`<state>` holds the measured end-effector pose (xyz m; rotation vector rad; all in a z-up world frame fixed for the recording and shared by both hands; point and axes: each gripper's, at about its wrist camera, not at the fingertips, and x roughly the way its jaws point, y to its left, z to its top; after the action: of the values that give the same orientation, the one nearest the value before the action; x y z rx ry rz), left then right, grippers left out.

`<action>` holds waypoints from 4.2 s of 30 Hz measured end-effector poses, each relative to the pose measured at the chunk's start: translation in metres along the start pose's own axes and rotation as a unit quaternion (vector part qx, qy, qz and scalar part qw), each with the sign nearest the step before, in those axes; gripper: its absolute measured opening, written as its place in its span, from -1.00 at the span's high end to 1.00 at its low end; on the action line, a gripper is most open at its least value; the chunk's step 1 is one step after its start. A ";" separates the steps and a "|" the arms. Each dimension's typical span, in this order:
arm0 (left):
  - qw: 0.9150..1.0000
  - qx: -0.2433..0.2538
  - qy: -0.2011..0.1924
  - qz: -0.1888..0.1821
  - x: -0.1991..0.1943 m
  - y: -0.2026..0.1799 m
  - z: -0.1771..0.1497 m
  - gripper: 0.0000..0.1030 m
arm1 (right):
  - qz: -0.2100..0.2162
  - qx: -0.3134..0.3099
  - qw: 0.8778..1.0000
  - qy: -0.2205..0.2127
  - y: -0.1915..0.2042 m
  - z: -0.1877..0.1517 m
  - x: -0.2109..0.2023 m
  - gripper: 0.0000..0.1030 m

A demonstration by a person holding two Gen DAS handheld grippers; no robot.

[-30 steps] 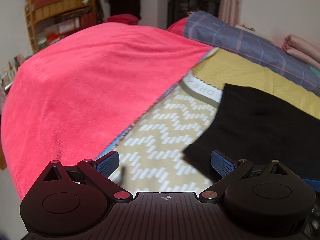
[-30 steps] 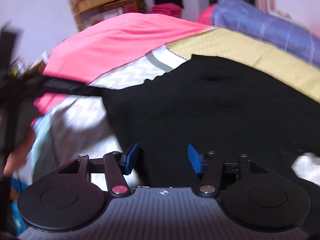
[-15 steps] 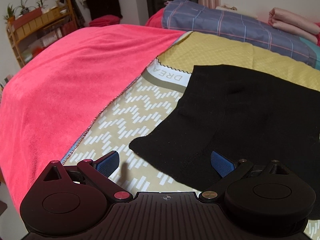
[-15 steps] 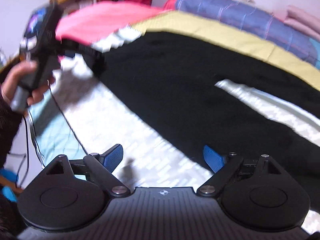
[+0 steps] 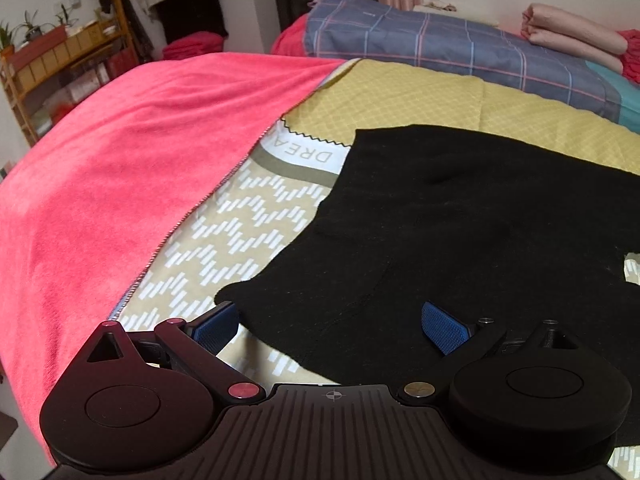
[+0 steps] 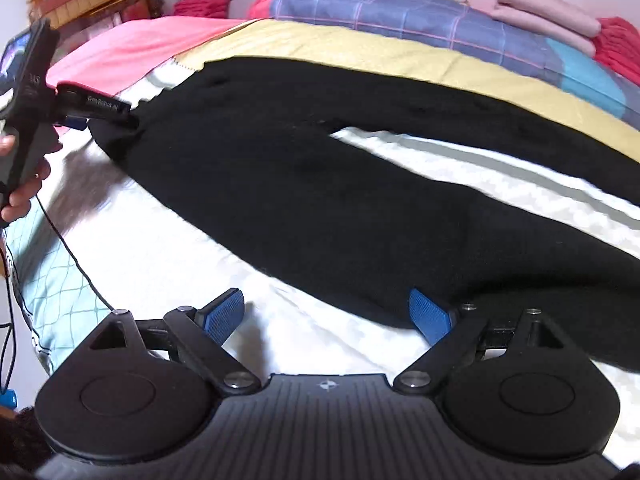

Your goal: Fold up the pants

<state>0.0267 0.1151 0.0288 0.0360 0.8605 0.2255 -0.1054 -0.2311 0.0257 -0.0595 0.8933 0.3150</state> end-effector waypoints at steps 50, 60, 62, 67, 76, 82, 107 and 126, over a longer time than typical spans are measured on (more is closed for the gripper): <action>0.994 0.045 0.007 -0.099 0.021 -0.066 0.001 -1.00 | -0.375 0.398 0.812 -0.203 -0.202 -0.076 -0.071 -0.08; 0.995 0.050 0.011 -0.090 0.021 -0.070 0.002 -1.00 | -0.181 0.200 0.951 -0.149 -0.112 -0.017 -0.020 -0.38; 0.995 0.051 0.009 -0.089 0.021 -0.071 0.002 -1.00 | -0.179 0.167 0.962 -0.123 -0.105 -0.014 -0.006 -0.37; 0.995 0.053 0.006 -0.090 0.021 -0.070 0.001 -1.00 | -0.229 0.221 0.943 -0.100 -0.134 -0.036 -0.009 -0.32; 0.995 0.054 0.003 -0.085 0.021 -0.072 0.000 -1.00 | -0.281 0.268 0.915 -0.109 -0.150 -0.049 -0.028 -0.45; 0.995 0.054 0.005 -0.086 0.020 -0.071 0.001 -1.00 | -0.279 0.248 0.922 -0.102 -0.140 -0.044 -0.016 -0.53; 0.929 -0.158 0.140 -0.304 -0.014 0.026 -0.023 -1.00 | -0.071 0.416 0.891 -0.166 -0.177 -0.069 -0.074 -0.52; 0.918 -0.201 0.092 -0.330 0.014 0.018 -0.013 -1.00 | -0.026 0.510 0.850 -0.134 -0.220 -0.090 -0.058 -0.26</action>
<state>0.0226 0.1345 0.0114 -0.6623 0.9517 -0.2383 -0.1426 -0.4715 -0.0029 0.9285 0.6847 -0.2332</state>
